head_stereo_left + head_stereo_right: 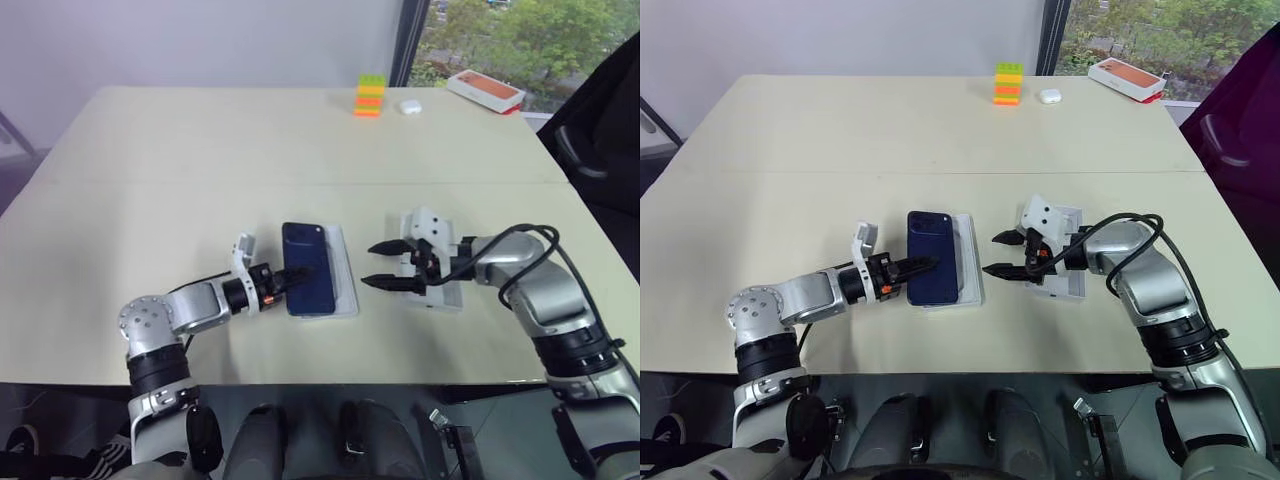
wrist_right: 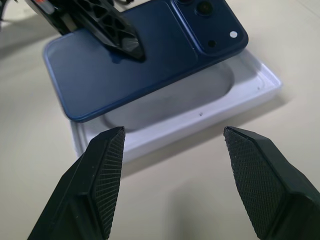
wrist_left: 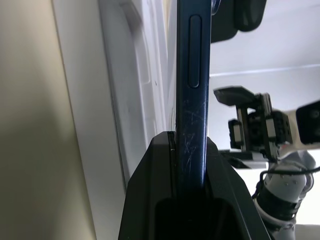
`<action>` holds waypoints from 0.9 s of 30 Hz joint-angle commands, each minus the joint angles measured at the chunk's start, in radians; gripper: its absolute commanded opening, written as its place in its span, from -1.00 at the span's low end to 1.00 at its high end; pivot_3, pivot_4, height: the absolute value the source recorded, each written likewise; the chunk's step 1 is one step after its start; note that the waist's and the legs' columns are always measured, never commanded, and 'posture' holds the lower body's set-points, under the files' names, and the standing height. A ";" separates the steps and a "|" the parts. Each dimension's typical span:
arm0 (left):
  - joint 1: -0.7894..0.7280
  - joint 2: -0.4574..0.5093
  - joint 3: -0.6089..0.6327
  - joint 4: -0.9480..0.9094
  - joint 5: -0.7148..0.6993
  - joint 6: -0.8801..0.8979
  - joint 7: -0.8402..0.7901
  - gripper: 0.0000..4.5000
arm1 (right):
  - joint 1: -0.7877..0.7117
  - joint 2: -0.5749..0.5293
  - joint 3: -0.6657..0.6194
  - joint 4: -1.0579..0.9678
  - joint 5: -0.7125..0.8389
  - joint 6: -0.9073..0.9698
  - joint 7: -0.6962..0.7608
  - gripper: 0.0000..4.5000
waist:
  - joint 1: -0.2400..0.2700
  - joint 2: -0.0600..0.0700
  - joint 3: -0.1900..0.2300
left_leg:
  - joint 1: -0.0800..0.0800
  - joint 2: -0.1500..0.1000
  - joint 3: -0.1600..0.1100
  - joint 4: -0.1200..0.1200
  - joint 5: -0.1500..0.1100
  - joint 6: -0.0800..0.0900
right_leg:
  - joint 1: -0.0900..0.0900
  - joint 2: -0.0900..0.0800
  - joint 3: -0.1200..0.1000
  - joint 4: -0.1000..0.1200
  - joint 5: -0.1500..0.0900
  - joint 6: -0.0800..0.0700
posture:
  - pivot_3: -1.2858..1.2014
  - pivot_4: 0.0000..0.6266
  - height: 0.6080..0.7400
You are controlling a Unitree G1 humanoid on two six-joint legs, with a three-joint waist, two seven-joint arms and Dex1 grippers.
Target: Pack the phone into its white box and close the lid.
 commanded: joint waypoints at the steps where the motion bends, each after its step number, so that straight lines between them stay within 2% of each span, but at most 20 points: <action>1: -0.013 0.004 -0.019 -0.016 -0.031 -0.015 -0.022 -1.00 | -0.019 0.006 -0.001 -0.007 -0.009 -0.026 -0.010 0.46 | 0.000 0.000 0.000 | 0.000 0.000 0.000 0.000 0.000 0.000 | 0.000 0.000 0.000 0.000 0.000 0.000 | 0.03 -0.52 1.00; 6: -0.027 0.000 -0.023 0.004 -0.051 -0.032 -0.018 -1.00 | -0.024 0.008 0.009 -0.010 -0.019 -0.026 -0.024 0.46 | 0.000 0.000 0.000 | 0.000 0.000 0.000 0.000 0.000 0.000 | 0.000 0.000 0.000 0.000 0.000 0.000 | 0.03 -0.52 1.00; 13: -0.018 0.024 -0.054 -0.017 -0.075 -0.013 -0.021 0.40 | -0.040 0.019 0.023 0.000 -0.032 -0.022 -0.039 0.47 | 0.000 0.000 0.000 | 0.001 0.000 0.000 0.000 0.000 0.000 | 0.001 0.000 0.000 0.000 0.000 0.000 | 0.03 -0.52 1.00; 22: -0.028 0.067 -0.087 -0.009 -0.098 -0.042 -0.006 0.40 | -0.045 0.030 0.031 -0.007 -0.033 -0.011 -0.051 0.47 | 0.000 0.000 0.000 | 0.002 0.000 -0.001 0.000 0.000 0.000 | 0.002 0.000 -0.001 0.000 0.000 0.000 | 0.03 -0.52 1.00; 25: -0.054 0.050 -0.093 -0.001 -0.129 -0.037 0.068 0.75 | -0.046 0.031 0.032 -0.011 -0.030 -0.007 -0.054 0.47 | 0.001 0.000 0.000 | 0.002 0.000 -0.001 0.001 0.000 0.000 | 0.002 0.000 -0.001 0.001 0.000 0.000 | 0.03 -0.52 1.00; 27: -0.071 0.040 -0.092 0.004 -0.161 -0.047 0.124 0.75 | -0.044 0.032 0.033 -0.013 -0.030 -0.005 -0.055 0.47 | 0.001 0.000 0.000 | 0.002 0.000 -0.003 0.001 0.001 -0.001 | 0.004 0.000 -0.001 0.001 0.000 0.000 | 0.03 -0.52 1.00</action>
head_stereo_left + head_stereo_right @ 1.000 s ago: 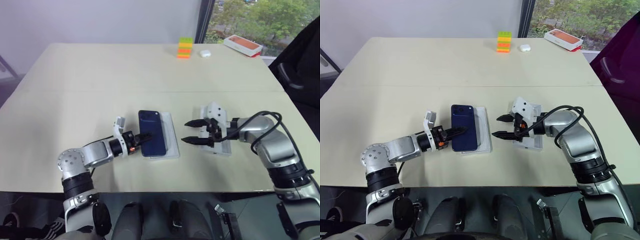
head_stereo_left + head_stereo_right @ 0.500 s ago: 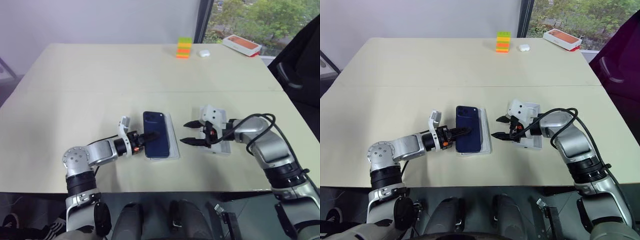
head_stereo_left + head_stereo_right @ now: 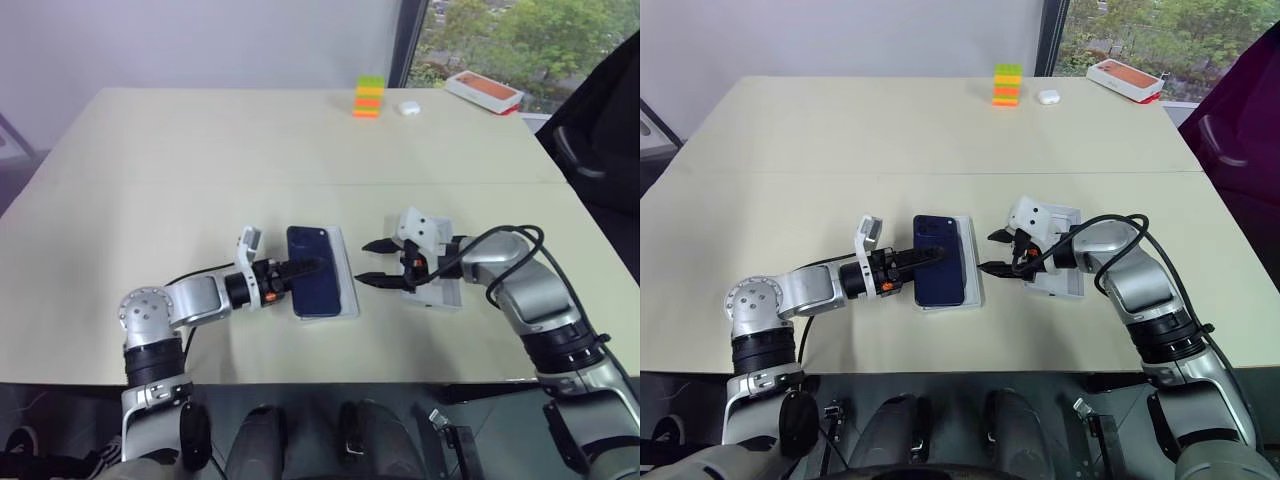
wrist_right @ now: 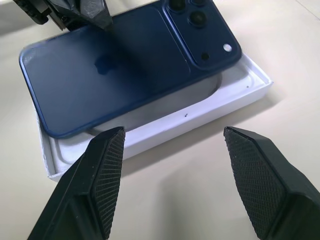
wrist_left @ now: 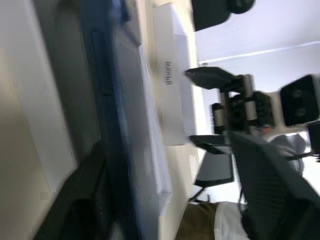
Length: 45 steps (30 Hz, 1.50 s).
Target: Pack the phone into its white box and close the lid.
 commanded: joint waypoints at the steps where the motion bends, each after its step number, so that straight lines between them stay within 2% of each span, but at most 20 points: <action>1: -0.023 -0.012 0.001 0.000 -0.063 -0.021 0.076 0.75 | -0.015 0.000 -0.009 -0.030 0.003 -0.001 -0.004 0.47 | -0.001 0.000 0.000 | 0.000 0.000 0.000 0.000 0.000 0.000 | 0.000 0.000 0.000 0.000 0.000 0.000 | 0.03 -0.52 1.00; 4: -0.048 0.006 -0.016 0.016 -0.080 -0.011 0.153 0.75 | -0.014 0.006 -0.005 -0.033 0.003 0.000 -0.008 0.47 | -0.001 0.000 0.000 | 0.000 0.000 0.000 0.000 0.000 0.000 | 0.000 0.000 0.000 0.000 0.000 0.000 | 0.03 -0.52 1.00; 11: -0.023 0.076 -0.061 -0.023 -0.221 -0.031 0.241 0.75 | -0.021 0.010 -0.002 -0.023 -0.001 -0.002 -0.010 0.47 | -0.004 0.000 0.000 | 0.000 0.000 0.000 0.000 0.000 -0.001 | 0.000 0.000 0.000 0.000 0.000 0.000 | 0.03 -0.52 1.00; 15: -0.005 0.151 -0.095 -0.045 -0.311 -0.069 0.272 0.75 | -0.023 0.016 -0.004 -0.027 0.012 0.018 -0.011 0.47 | -0.002 0.000 0.000 | 0.000 0.000 -0.001 0.000 0.001 -0.002 | 0.000 0.000 0.000 0.000 0.000 0.000 | 0.03 -0.52 1.00; 18: -0.004 0.233 -0.114 -0.091 -0.342 -0.090 0.230 0.75 | -0.030 0.021 -0.013 -0.020 0.023 0.039 -0.013 0.47 | -0.002 0.000 0.000 | 0.000 0.000 -0.001 0.000 0.001 -0.002 | 0.000 0.000 0.000 0.000 0.000 0.000 | 0.03 -0.52 1.00; 21: -0.024 0.292 -0.085 -0.155 -0.253 -0.173 0.115 0.75 | -0.044 0.031 -0.036 -0.012 0.038 0.057 -0.024 0.47 | -0.002 0.000 0.000 | 0.000 0.000 -0.001 0.000 0.001 -0.003 | 0.000 0.000 0.000 0.000 0.000 0.000 | 0.03 -0.52 1.00; 24: -0.019 0.388 -0.085 -0.209 -0.117 -0.256 -0.103 0.75 | -0.070 0.053 -0.068 -0.003 0.055 0.071 -0.054 0.47 | -0.003 0.000 0.000 | 0.000 0.000 0.001 0.000 0.002 -0.003 | 0.000 0.000 0.000 0.000 0.000 0.000 | 0.03 -0.52 1.00; 31: 0.047 0.544 -0.190 -0.227 0.165 -0.415 -0.511 0.75 | -0.108 0.104 -0.122 0.012 0.097 0.064 -0.096 0.47 | -0.003 0.002 0.001 | 0.000 0.000 0.004 -0.001 0.002 -0.003 | 0.000 0.001 -0.001 -0.001 0.000 -0.001 | 0.03 -0.52 1.00; 35: 0.136 0.599 -0.339 -0.219 0.554 -0.845 -0.808 0.75 | -0.099 0.113 -0.083 0.056 0.055 0.042 -0.109 0.47 | -0.003 0.002 0.001 | 0.000 0.000 0.005 -0.002 0.001 -0.003 | -0.001 0.001 -0.001 -0.001 0.000 -0.001 | 0.03 -0.52 1.00; 40: 0.148 0.593 -0.335 -0.179 0.598 -0.909 -0.958 0.75 | -0.101 0.117 -0.129 0.042 0.140 0.083 -0.060 0.47 | -0.001 0.002 0.001 | -0.003 0.001 0.006 -0.002 0.001 -0.002 | -0.004 0.001 -0.001 -0.001 0.000 -0.001 | 0.03 -0.52 1.00; 42: 0.175 0.591 -0.305 -0.171 0.636 -1.006 -1.021 0.75 | -0.080 0.068 -0.139 0.062 0.102 -0.025 -0.032 0.47 | -0.002 0.002 0.001 | -0.003 0.001 0.006 -0.002 0.001 -0.001 | -0.005 0.001 0.000 -0.001 0.000 -0.001 | 0.03 -0.52 1.00; 45: 0.219 0.586 -0.270 -0.155 0.642 -1.070 -1.098 0.75 | -0.045 0.017 -0.148 0.055 0.111 -0.062 0.016 0.47 | -0.002 0.003 0.001 | -0.004 0.001 0.008 -0.002 0.000 0.001 | -0.005 0.001 0.000 -0.002 0.000 0.000 | 0.03 -0.52 1.00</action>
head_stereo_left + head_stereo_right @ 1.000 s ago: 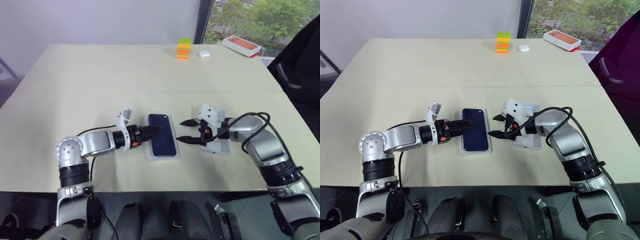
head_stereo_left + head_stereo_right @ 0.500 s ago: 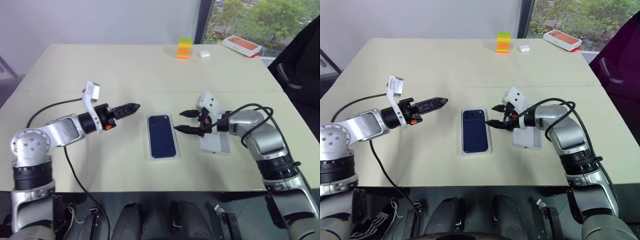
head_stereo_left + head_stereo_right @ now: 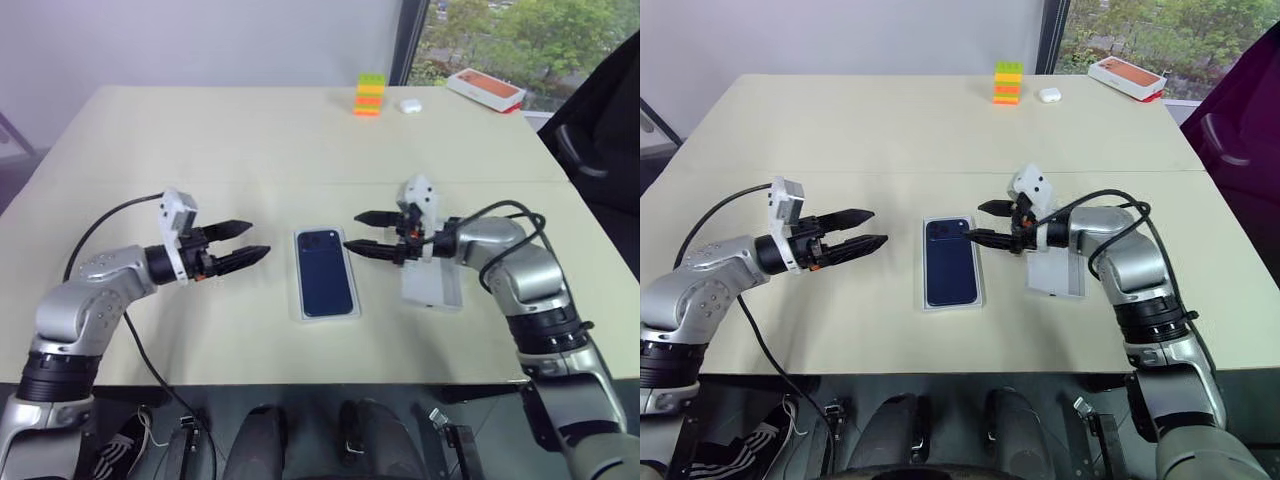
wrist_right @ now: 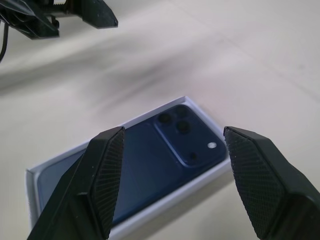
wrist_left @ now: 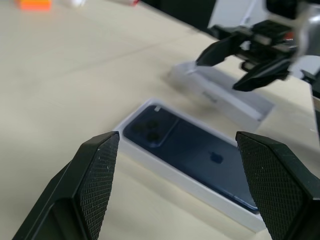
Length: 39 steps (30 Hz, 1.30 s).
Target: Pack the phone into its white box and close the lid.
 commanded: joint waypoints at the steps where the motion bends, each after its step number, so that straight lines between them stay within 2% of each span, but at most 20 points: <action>1: 0.040 0.001 0.060 0.010 0.018 -0.087 -0.088 0.75 | 0.032 -0.048 -0.044 -0.022 0.013 -0.061 0.053 0.47 | 0.000 0.000 0.000 | 0.000 0.000 0.001 0.000 0.000 0.001 | 0.000 0.000 0.000 0.000 0.000 0.000 | 0.03 -0.52 1.00; 9: 0.123 0.000 0.091 0.023 0.063 -0.153 -0.145 0.75 | 0.137 -0.108 -0.066 -0.027 -0.021 -0.195 0.089 0.47 | -0.001 0.000 0.000 | 0.001 0.003 0.003 0.000 -0.001 0.001 | -0.001 0.002 0.002 0.001 0.000 0.000 | 0.03 -0.52 1.00; 15: 0.114 -0.011 0.096 0.061 0.070 -0.105 -0.125 0.75 | 0.152 -0.117 -0.034 -0.028 -0.031 -0.204 0.106 0.47 | -0.002 0.000 0.000 | 0.002 0.004 0.004 0.000 -0.001 0.001 | -0.001 0.003 0.003 0.001 0.000 0.000 | 0.03 -0.52 1.00; 18: 0.096 -0.046 0.058 0.074 0.095 -0.067 -0.081 0.37 | 0.156 -0.093 -0.006 -0.025 -0.056 -0.203 0.082 0.09 | -0.001 0.000 0.000 | 0.002 0.004 0.004 0.000 -0.001 0.001 | -0.001 0.004 0.003 0.001 0.000 -0.001 | 0.03 -0.52 1.00; 23: 0.077 -0.103 0.033 0.052 0.094 -0.005 -0.040 -0.75 | 0.159 -0.072 0.034 -0.015 -0.118 -0.237 0.042 -0.98 | 0.000 0.000 0.000 | 0.002 0.004 0.004 0.001 -0.001 0.001 | -0.001 0.003 0.003 0.001 0.001 0.000 | 0.03 -0.52 1.00; 24: 0.066 -0.117 0.018 0.061 0.122 -0.017 -0.023 -0.98 | 0.154 -0.066 0.046 -0.002 -0.146 -0.253 0.024 -1.00 | -0.001 0.000 0.000 | 0.002 0.004 0.004 0.001 -0.001 0.001 | -0.001 0.003 0.003 0.001 0.001 -0.001 | 0.03 -0.52 1.00; 27: 0.047 -0.132 -0.054 0.071 0.225 -0.066 0.000 -0.99 | 0.124 -0.054 0.095 0.043 -0.243 -0.294 -0.030 -1.00 | -0.001 0.000 0.000 | 0.002 0.004 0.004 0.001 -0.001 0.001 | -0.001 0.004 0.003 0.001 0.001 -0.001 | 0.03 -0.52 1.00; 29: 0.042 -0.132 -0.106 0.061 0.300 -0.128 -0.005 -0.99 | 0.105 -0.035 0.110 0.046 -0.256 -0.272 -0.046 -1.00 | -0.002 0.000 0.000 | 0.002 0.004 0.004 0.001 -0.001 0.001 | -0.001 0.004 0.003 0.002 0.001 -0.001 | 0.03 -0.52 1.00; 32: -0.011 -0.144 -0.171 0.104 0.357 -0.082 0.018 -0.99 | 0.091 -0.011 0.124 0.043 -0.267 -0.260 -0.057 -1.00 | -0.001 0.000 0.000 | 0.002 0.004 0.004 0.001 -0.001 0.001 | -0.001 0.005 0.004 0.002 0.001 -0.001 | 0.03 -0.52 1.00; 34: -0.057 -0.152 -0.202 0.138 0.361 0.046 0.046 -0.99 | 0.086 -0.004 0.136 0.039 -0.284 -0.261 -0.064 -1.00 | 0.002 0.000 0.000 | 0.002 0.005 0.004 0.001 -0.001 0.001 | -0.001 0.006 0.004 0.002 0.001 -0.001 | 0.03 -0.52 1.00; 39: -0.123 -0.228 -0.249 0.221 0.396 0.053 0.054 -0.99 | 0.095 0.002 0.176 0.045 -0.326 -0.261 -0.063 -1.00 | 0.001 0.000 0.000 | 0.002 0.004 0.004 0.001 -0.001 0.001 | 0.000 0.005 0.004 0.002 0.001 -0.001 | 0.03 -0.52 1.00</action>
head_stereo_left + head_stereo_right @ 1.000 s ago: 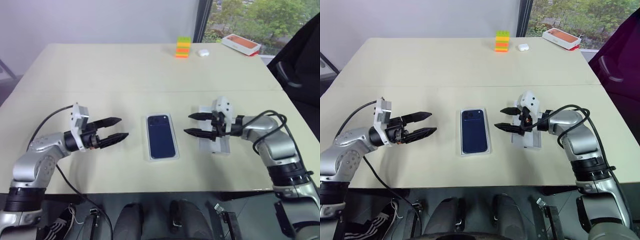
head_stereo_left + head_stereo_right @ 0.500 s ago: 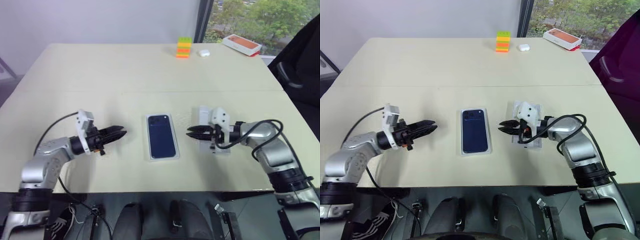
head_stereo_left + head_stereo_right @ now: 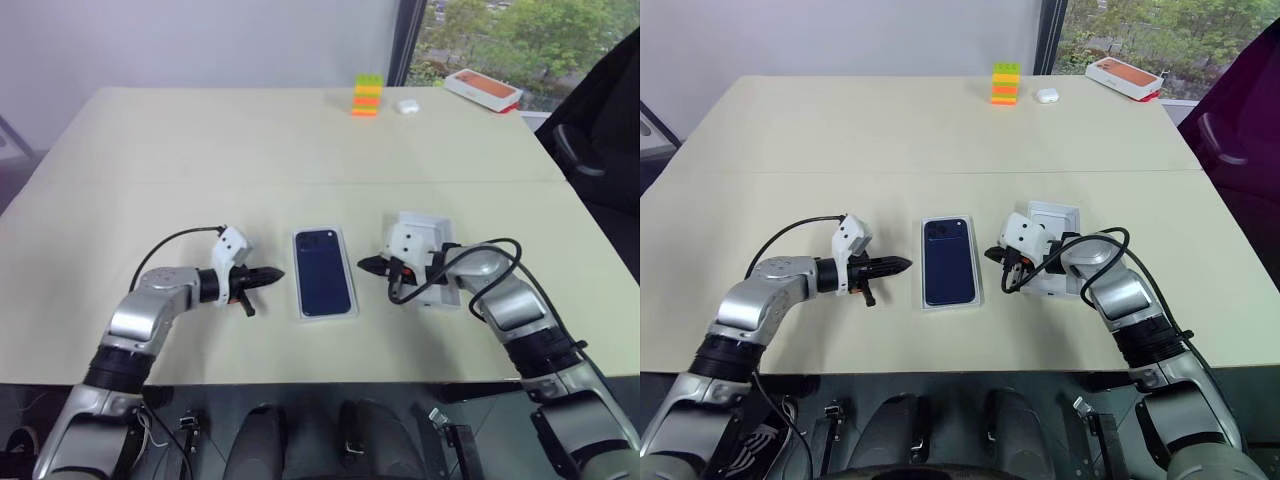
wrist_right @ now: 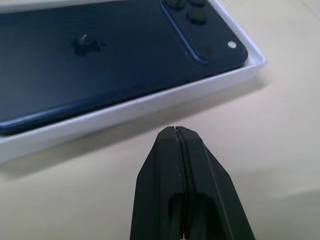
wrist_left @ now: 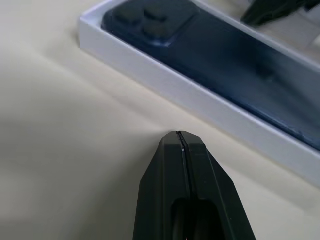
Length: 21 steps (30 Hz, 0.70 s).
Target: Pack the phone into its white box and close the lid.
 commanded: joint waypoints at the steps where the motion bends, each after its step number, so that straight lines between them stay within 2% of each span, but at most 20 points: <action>1: -0.024 -0.048 -0.039 0.029 0.028 0.007 0.006 -0.99 | 0.002 0.003 0.008 -0.027 -0.014 -0.010 0.000 -1.00 | 0.000 0.000 0.000 | 0.000 0.000 0.000 0.000 0.000 0.000 | 0.000 0.000 0.000 0.000 0.000 0.000 | 0.03 -0.52 1.00; 13: -0.053 -0.182 -0.079 0.008 0.024 0.084 -0.002 -0.99 | 0.049 -0.071 -0.033 -0.046 -0.016 -0.024 0.034 -1.00 | 0.003 0.001 -0.001 | 0.002 -0.002 -0.001 0.001 0.000 0.000 | 0.004 -0.002 0.000 0.000 0.000 0.000 | 0.03 -0.52 1.00; 21: -0.119 -0.266 -0.088 0.102 0.062 0.065 0.012 -0.99 | 0.069 -0.122 -0.051 -0.018 -0.018 -0.055 0.056 -1.00 | 0.001 0.001 -0.001 | 0.002 -0.003 -0.001 0.007 -0.001 0.002 | 0.006 -0.003 -0.001 0.000 0.000 0.000 | 0.03 -0.52 1.00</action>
